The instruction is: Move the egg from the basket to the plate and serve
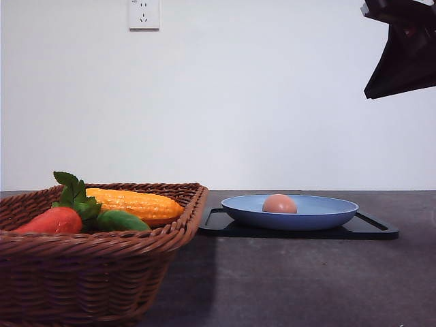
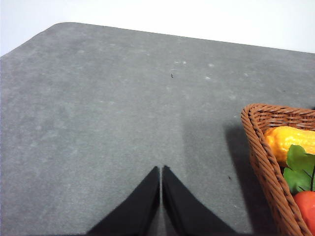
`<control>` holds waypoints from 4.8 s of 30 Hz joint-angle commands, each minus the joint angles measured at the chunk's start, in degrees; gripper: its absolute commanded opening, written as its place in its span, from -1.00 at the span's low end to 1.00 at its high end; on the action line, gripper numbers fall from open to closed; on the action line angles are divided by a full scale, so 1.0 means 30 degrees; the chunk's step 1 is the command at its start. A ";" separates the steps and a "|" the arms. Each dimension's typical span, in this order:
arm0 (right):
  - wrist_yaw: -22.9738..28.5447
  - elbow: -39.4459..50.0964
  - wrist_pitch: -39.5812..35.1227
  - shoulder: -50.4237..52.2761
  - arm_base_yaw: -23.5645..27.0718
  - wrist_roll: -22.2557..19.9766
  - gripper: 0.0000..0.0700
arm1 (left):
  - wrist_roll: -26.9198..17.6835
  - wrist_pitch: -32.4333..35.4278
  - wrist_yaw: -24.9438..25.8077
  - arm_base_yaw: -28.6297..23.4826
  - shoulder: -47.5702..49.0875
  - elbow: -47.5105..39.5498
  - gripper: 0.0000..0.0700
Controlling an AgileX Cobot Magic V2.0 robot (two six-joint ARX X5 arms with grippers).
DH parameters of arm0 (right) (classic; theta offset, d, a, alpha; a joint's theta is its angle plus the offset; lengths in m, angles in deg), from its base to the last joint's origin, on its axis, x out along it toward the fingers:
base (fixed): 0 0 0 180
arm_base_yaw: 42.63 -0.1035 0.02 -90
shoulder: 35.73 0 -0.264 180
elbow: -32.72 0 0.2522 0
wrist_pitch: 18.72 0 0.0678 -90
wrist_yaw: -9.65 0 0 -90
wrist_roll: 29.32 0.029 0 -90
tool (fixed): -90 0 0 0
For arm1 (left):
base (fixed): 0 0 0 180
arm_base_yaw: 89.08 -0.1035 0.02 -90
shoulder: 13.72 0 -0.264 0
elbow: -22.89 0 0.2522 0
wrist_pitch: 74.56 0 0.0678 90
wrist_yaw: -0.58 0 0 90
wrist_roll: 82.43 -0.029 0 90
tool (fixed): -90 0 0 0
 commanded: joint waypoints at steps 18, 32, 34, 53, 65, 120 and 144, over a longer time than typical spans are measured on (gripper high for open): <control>0.1824 0.3176 -0.2107 0.7325 0.2873 -0.3302 -1.00 | 0.0083 -0.0291 -0.0033 -0.0029 0.0029 -0.0466 -1.00; -0.3312 0.8630 -0.2606 1.3698 0.8481 -0.3271 -1.00 | 0.0083 -0.0291 -0.0036 -0.0029 0.0029 -0.0466 -1.00; -0.3982 0.9029 -0.2587 1.4036 0.8769 -0.3271 -1.00 | 0.0085 -0.0291 -0.0036 -0.0029 0.0029 -0.0466 -1.00; -0.4546 0.9085 0.1318 1.4637 0.9231 -0.2251 -1.00 | 0.0080 -0.0299 -0.0031 -0.0029 0.0029 -0.0466 -1.00; -0.4546 0.9085 0.1318 1.4637 0.9231 -0.2251 -1.00 | 0.0080 -0.0299 -0.0033 -0.0029 0.0029 -0.0466 -1.00; -0.4546 0.9085 0.1318 1.4637 0.9231 -0.2251 -1.00 | 0.0080 -0.0299 -0.0033 -0.0029 0.0029 -0.0466 -1.00; -0.4549 0.9085 0.1318 1.4637 0.9231 -0.2251 -1.00 | 0.0080 -0.0299 -0.0036 -0.0029 0.0029 -0.0466 -1.00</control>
